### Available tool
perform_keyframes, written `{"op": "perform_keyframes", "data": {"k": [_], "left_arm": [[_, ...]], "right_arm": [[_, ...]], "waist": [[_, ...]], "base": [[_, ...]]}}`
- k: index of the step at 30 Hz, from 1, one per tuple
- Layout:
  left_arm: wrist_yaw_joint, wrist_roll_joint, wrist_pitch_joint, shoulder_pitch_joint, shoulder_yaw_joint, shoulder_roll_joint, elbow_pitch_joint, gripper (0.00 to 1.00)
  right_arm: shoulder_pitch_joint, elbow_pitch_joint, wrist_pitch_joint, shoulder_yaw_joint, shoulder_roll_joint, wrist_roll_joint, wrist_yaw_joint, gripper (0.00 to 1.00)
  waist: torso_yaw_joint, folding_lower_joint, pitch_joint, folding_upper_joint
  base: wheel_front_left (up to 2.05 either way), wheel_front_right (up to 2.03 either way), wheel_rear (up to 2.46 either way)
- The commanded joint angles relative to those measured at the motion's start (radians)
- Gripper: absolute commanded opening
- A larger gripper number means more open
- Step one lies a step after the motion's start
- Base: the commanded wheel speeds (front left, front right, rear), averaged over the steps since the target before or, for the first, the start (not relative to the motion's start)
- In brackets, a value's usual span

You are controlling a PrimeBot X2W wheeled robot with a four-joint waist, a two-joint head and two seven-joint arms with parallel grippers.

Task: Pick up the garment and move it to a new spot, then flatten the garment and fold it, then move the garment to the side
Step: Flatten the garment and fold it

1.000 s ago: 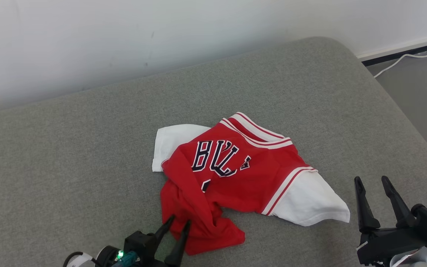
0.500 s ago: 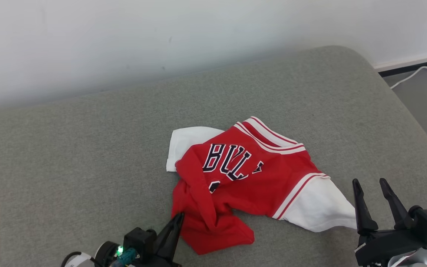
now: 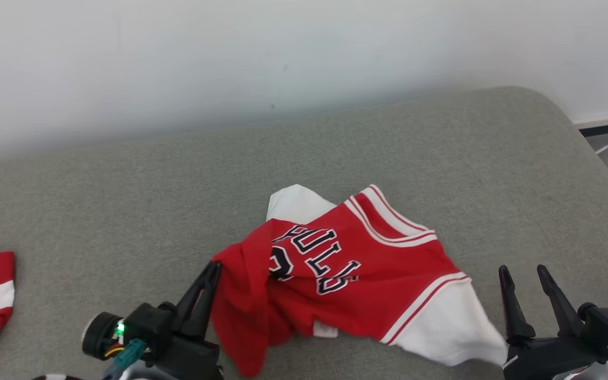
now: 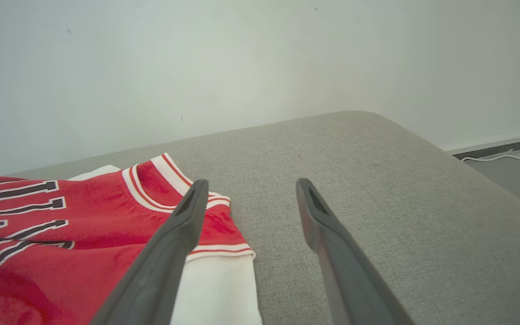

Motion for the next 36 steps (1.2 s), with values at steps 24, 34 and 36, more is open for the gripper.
{"op": "perform_keyframes", "data": {"k": [24, 34, 36], "left_arm": [[0.024, -0.069, 0.002, 0.068, 0.104, 0.083, 0.073, 1.0], [0.047, -0.044, -0.011, 0.171, 0.107, 0.018, -0.084, 1.0], [0.05, -0.038, -0.011, 0.193, 0.098, 0.004, -0.115, 1.0]], "right_arm": [[-0.007, 0.04, -0.013, 0.023, -0.007, 0.017, 0.0, 1.0], [0.005, 0.038, -0.01, 0.012, -0.011, 0.016, 0.0, 1.0], [0.006, 0.038, -0.009, 0.011, -0.012, 0.017, 0.0, 1.0]], "waist": [[0.048, 0.0, -0.025, 0.0], [0.103, 0.0, -0.033, 0.0], [0.11, 0.0, -0.035, 0.0]], "base": [[0.0, 0.0, 0.0], [0.0, 0.0, 0.0], [0.0, 0.0, 0.0]]}}
